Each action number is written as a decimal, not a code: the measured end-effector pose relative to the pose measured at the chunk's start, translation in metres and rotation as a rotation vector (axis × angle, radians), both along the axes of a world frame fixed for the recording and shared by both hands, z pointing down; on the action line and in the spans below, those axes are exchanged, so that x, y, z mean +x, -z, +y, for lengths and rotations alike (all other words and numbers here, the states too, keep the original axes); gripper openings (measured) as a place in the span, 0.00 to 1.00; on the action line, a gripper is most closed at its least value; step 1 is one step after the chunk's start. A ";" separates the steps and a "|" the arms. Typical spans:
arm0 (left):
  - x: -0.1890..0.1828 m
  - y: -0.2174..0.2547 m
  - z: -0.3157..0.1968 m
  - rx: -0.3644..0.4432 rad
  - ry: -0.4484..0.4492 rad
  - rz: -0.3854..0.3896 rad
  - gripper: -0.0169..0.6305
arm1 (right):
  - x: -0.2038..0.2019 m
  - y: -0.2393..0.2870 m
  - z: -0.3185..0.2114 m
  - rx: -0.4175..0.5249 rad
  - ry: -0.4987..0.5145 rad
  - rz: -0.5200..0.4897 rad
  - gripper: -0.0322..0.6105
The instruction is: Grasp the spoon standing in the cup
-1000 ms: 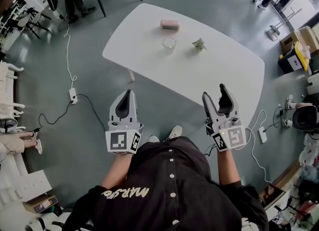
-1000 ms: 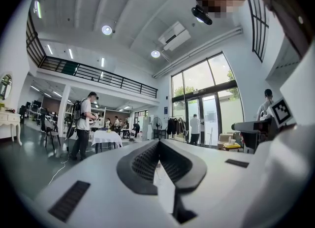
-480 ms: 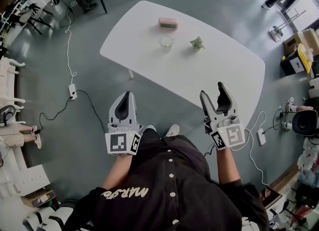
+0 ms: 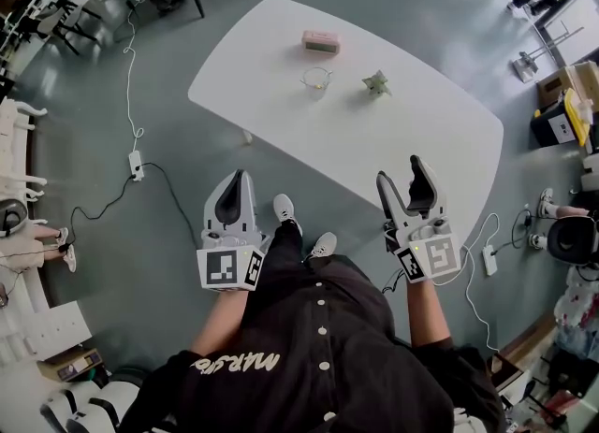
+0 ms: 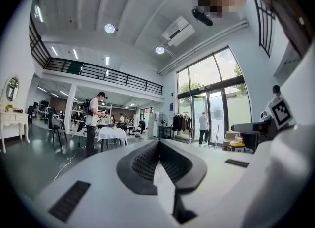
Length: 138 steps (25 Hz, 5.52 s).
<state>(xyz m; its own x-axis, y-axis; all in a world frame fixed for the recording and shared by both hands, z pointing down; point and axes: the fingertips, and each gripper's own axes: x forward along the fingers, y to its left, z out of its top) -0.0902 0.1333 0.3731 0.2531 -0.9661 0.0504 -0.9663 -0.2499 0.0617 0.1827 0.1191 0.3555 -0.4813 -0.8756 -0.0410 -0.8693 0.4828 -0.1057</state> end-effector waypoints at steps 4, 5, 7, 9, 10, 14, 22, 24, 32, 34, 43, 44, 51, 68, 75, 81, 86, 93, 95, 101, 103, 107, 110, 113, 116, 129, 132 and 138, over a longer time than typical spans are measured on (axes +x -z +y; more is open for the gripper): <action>-0.006 -0.003 -0.016 0.000 0.001 0.001 0.04 | -0.008 -0.004 -0.016 -0.005 0.009 0.007 0.47; -0.008 -0.003 -0.021 0.001 0.001 0.003 0.04 | -0.009 -0.005 -0.020 -0.007 0.008 0.011 0.47; -0.012 -0.003 -0.031 0.004 0.000 0.005 0.04 | -0.013 -0.006 -0.031 -0.007 0.005 0.018 0.47; -0.018 -0.002 -0.044 0.004 -0.002 0.007 0.04 | -0.018 -0.002 -0.044 -0.002 0.000 0.019 0.47; -0.022 -0.002 -0.050 0.004 -0.001 0.008 0.04 | -0.020 -0.001 -0.050 0.001 -0.003 0.017 0.47; -0.034 0.002 -0.076 0.011 -0.005 0.010 0.04 | -0.027 0.004 -0.074 0.005 -0.017 0.004 0.47; -0.056 0.003 -0.126 0.018 -0.022 0.013 0.04 | -0.050 0.006 -0.117 0.000 -0.030 0.013 0.47; -0.060 0.000 -0.137 0.016 -0.032 0.010 0.04 | -0.055 0.006 -0.128 -0.003 -0.034 0.016 0.47; -0.079 -0.001 -0.184 0.013 -0.077 0.029 0.04 | -0.075 0.005 -0.165 0.003 -0.071 0.014 0.47; -0.080 -0.003 -0.193 0.009 -0.105 0.023 0.04 | -0.082 0.003 -0.171 0.002 -0.072 0.030 0.47; -0.072 -0.019 -0.224 -0.040 -0.158 0.007 0.04 | -0.093 -0.029 -0.202 -0.054 -0.017 0.111 0.46; -0.070 -0.021 -0.227 -0.045 -0.161 0.006 0.04 | -0.096 -0.034 -0.206 -0.063 0.004 0.115 0.45; -0.048 -0.028 -0.245 -0.091 -0.174 0.019 0.04 | -0.111 -0.082 -0.235 -0.143 0.104 0.168 0.48; -0.040 -0.060 -0.248 -0.190 -0.138 0.001 0.04 | -0.140 -0.211 -0.262 -0.248 0.249 0.381 0.48; -0.036 -0.074 -0.239 -0.227 -0.139 0.001 0.04 | -0.153 -0.250 -0.266 -0.259 0.287 0.486 0.44; -0.037 -0.082 -0.236 -0.254 -0.126 0.007 0.04 | -0.164 -0.271 -0.274 -0.275 0.317 0.554 0.38; -0.043 -0.088 -0.235 -0.268 -0.105 0.007 0.04 | -0.173 -0.283 -0.274 -0.275 0.342 0.611 0.28; -0.050 -0.092 -0.234 -0.282 -0.084 0.007 0.04 | -0.177 -0.291 -0.278 -0.256 0.328 0.660 0.12; -0.050 -0.093 -0.233 -0.286 -0.083 0.007 0.04 | -0.178 -0.291 -0.278 -0.248 0.324 0.666 0.09; -0.048 -0.093 -0.236 -0.288 -0.086 0.009 0.04 | -0.175 -0.283 -0.285 -0.237 0.304 0.666 0.07; -0.048 -0.091 -0.237 -0.284 -0.085 0.011 0.04 | -0.173 -0.281 -0.287 -0.239 0.297 0.658 0.06; -0.049 -0.087 -0.241 -0.272 -0.082 0.015 0.04 | -0.167 -0.274 -0.294 -0.239 0.274 0.628 0.06; -0.050 -0.084 -0.242 -0.261 -0.082 0.016 0.04 | -0.161 -0.267 -0.297 -0.240 0.255 0.597 0.06; -0.050 -0.081 -0.242 -0.249 -0.086 0.020 0.04 | -0.157 -0.258 -0.296 -0.251 0.243 0.548 0.06; -0.047 -0.074 -0.243 -0.232 -0.093 0.024 0.04 | -0.156 -0.239 -0.297 -0.235 0.237 0.503 0.06; -0.035 -0.046 -0.248 -0.148 -0.131 0.050 0.04 | -0.131 -0.165 -0.295 -0.204 0.147 0.353 0.06; -0.027 -0.039 -0.246 -0.126 -0.156 0.052 0.04 | -0.123 -0.148 -0.291 -0.194 0.117 0.338 0.06; -0.014 -0.029 -0.247 -0.097 -0.186 0.068 0.04 | -0.105 -0.108 -0.283 -0.162 0.050 0.298 0.06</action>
